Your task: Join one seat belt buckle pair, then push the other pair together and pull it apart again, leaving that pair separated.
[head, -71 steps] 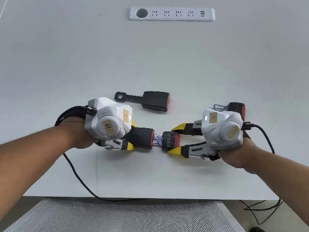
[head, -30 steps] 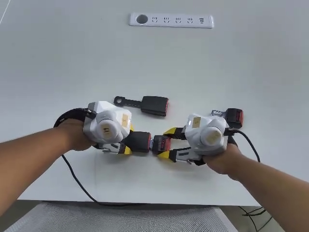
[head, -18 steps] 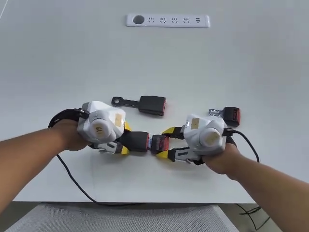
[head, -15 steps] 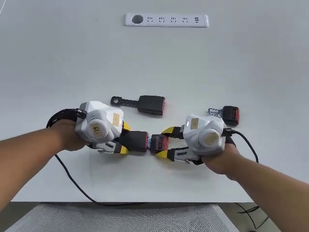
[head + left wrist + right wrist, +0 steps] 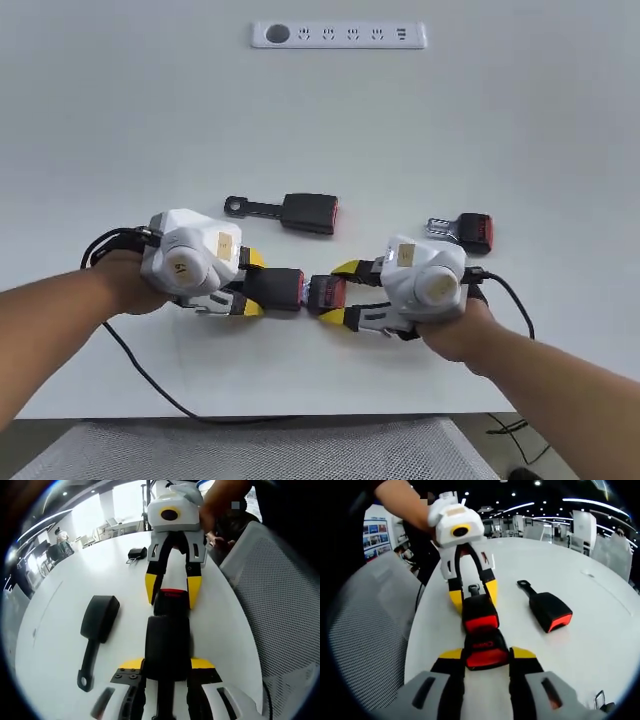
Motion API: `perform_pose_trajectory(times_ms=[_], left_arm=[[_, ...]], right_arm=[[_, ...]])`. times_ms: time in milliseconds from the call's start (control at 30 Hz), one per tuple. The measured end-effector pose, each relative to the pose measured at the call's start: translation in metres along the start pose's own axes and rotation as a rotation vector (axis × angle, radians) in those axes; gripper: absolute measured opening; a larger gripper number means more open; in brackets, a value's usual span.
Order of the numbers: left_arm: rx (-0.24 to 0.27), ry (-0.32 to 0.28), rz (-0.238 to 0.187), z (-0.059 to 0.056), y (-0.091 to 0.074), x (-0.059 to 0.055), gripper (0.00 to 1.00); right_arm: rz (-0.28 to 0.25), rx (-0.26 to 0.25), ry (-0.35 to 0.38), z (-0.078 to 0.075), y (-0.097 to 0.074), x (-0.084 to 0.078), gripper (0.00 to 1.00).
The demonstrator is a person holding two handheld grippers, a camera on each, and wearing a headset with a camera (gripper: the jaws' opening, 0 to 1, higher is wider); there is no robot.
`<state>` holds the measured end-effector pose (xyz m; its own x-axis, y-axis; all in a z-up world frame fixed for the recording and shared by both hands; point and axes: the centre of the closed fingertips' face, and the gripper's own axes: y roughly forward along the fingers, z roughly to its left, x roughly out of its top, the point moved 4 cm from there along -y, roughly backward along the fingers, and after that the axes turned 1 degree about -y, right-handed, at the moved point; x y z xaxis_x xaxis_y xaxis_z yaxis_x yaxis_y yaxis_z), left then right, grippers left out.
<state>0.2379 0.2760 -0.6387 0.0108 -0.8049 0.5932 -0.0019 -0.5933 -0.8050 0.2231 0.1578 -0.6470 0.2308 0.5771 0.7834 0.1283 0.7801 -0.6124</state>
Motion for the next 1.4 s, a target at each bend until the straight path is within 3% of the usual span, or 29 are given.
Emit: perform_pose_trajectory(times_ms=[167,433,700,833,1400], left_arm=[[0.006,-0.006,-0.009,-0.0008,0.0,-0.0001,0.32],[-0.016,0.024,0.007,-0.0014,-0.0006,0.0014,0.31],[-0.021,0.036,-0.005,-0.0023,-0.0014,0.0022,0.31],[-0.015,0.016,-0.014,-0.0022,-0.0017,0.0019,0.31],[-0.018,0.026,-0.014,-0.0009,-0.0024,0.0019,0.31]], right_arm=[[-0.021,-0.01,0.032,0.0012,0.0,-0.0009,0.32],[-0.007,-0.006,-0.023,0.0018,-0.0001,-0.0001,0.32],[-0.021,0.004,0.008,0.0011,-0.0004,-0.0008,0.32],[-0.024,0.0,0.005,0.0015,-0.0001,-0.0005,0.32],[-0.03,-0.013,-0.008,0.0006,-0.0004,0.0005,0.32]])
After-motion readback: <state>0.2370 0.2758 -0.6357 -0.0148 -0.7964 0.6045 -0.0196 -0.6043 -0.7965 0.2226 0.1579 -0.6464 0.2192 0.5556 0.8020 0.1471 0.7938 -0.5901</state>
